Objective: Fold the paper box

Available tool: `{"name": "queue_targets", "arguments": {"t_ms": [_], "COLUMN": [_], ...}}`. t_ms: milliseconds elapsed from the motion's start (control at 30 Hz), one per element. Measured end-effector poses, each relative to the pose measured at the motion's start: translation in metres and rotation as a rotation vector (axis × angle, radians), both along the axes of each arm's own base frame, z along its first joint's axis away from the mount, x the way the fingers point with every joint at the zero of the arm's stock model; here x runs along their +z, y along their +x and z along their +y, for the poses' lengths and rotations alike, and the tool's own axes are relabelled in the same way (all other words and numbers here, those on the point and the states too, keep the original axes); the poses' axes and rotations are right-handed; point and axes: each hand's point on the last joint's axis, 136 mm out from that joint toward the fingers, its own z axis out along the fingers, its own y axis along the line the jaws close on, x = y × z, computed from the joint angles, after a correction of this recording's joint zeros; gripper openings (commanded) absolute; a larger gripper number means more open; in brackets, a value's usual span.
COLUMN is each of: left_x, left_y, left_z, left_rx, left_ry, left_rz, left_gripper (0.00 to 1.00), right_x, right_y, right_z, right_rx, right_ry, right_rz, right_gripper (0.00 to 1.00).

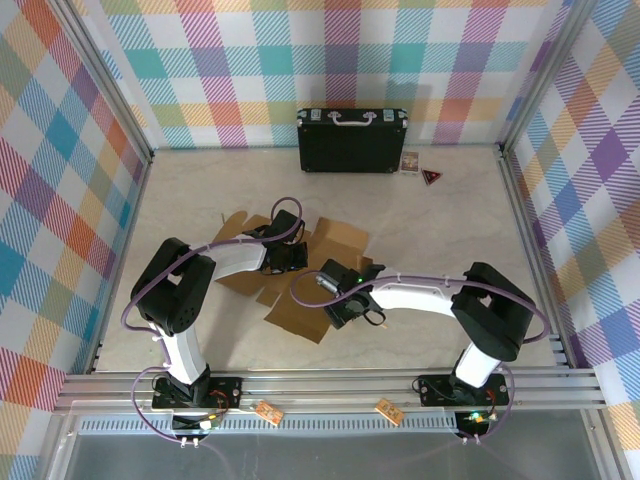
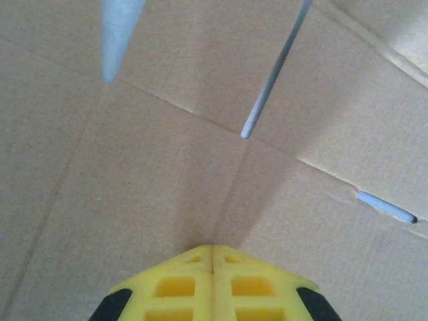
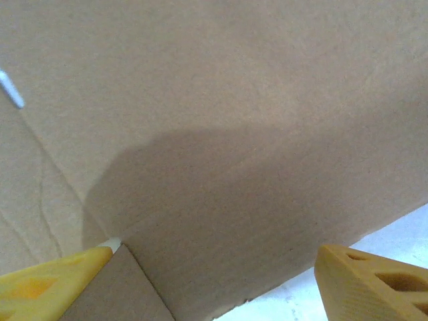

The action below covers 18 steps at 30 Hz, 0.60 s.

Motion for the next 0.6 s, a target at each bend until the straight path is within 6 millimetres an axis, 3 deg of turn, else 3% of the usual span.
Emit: {"name": "queue_targets", "arguments": {"t_ms": [167, 400, 600], "left_x": [0.0, 0.0, 0.0], "left_y": [0.0, 0.0, 0.0], "left_z": [0.0, 0.0, 0.0], "left_rx": [-0.006, -0.012, -0.012], "left_ry": [0.003, 0.006, 0.007], "left_rz": [-0.001, -0.002, -0.001], "left_gripper": [0.0, 0.0, 0.0], "right_x": [0.0, 0.038, 0.032], "right_y": [0.0, 0.0, -0.006], "right_z": [-0.007, -0.006, -0.02], "right_rx": [-0.025, -0.033, -0.044], "right_ry": [0.048, 0.161, 0.108], "right_rz": [0.063, 0.049, 0.064], "right_gripper": [0.85, 0.81, 0.77]}}
